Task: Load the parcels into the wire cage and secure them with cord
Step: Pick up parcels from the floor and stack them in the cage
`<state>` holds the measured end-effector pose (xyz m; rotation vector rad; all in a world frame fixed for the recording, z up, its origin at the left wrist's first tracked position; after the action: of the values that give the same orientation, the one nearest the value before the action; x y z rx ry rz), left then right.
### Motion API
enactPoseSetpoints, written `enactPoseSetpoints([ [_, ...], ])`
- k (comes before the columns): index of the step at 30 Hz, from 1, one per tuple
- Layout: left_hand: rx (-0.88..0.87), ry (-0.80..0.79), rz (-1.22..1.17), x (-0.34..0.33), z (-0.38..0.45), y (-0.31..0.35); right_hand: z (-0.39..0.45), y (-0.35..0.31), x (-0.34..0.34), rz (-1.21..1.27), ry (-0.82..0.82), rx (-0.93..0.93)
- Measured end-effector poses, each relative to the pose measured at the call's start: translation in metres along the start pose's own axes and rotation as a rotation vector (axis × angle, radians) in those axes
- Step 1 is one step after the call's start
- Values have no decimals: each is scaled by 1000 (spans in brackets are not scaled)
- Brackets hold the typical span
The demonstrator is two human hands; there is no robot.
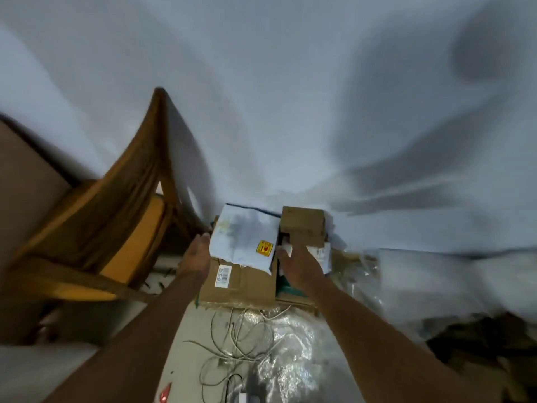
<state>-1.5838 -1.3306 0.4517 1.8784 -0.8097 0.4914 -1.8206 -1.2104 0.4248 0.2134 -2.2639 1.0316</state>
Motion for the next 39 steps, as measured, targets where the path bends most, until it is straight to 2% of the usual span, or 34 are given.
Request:
enactPoseSetpoints([
  [2, -33, -8, -141, -35, 42, -35, 30, 27, -48, 82, 7, -10],
  [3, 45, -59, -209, -53, 61, -55, 45, 46, -77, 120, 1, -36],
  [5, 84, -111, -209, -85, 93, -81, 72, 69, -118, 245, 27, -83],
  [9, -7, -229, -283, -130, 143, -98, 128, 90, -156, 497, 97, -128],
  [11, -36, -235, -223, -146, 159, -103, 149, 97, -161, 581, 132, -174],
  [13, 6, -175, -76, -150, 171, -118, 163, 104, -169, 678, 119, -251],
  [15, 72, -187, -133, -153, 177, -131, 166, 105, -178, 753, 65, -287],
  [18, 105, -199, -209, -154, 162, -143, 151, 101, -180, 744, 54, -237],
  [21, 89, -82, -238, -134, 133, -146, 117, 90, -178, 740, -17, -199],
  [23, 119, -51, -237, -116, 112, -143, 95, 82, -169, 792, -51, -241],
  [25, 144, -94, -284, -99, 86, -132, 71, 69, -152, 843, -49, -288],
  [28, 194, -245, -363, -85, 44, -104, 36, 41, -126, 588, -108, -241],
  [31, 164, -317, -343, -75, 21, -76, 10, 24, -118, 523, -177, -249],
  [33, 126, -292, -289, -74, 22, -73, 7, 30, -122, 468, -188, -244],
  [36, 81, -259, -318, -86, 38, -90, 24, 61, -127, 428, -98, -256],
  [39, 145, -248, -334, -109, 60, -133, 50, 104, -138, 492, -44, -300],
])
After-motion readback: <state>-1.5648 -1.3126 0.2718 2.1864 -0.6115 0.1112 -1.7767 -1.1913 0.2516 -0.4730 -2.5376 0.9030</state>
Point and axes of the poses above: each hand's wrist, its own z-axis towards the middle knuckle, its own x-axis out of the back of the hand, y = z × x, the point moved 7 cm from there along z, towards the middle knuckle
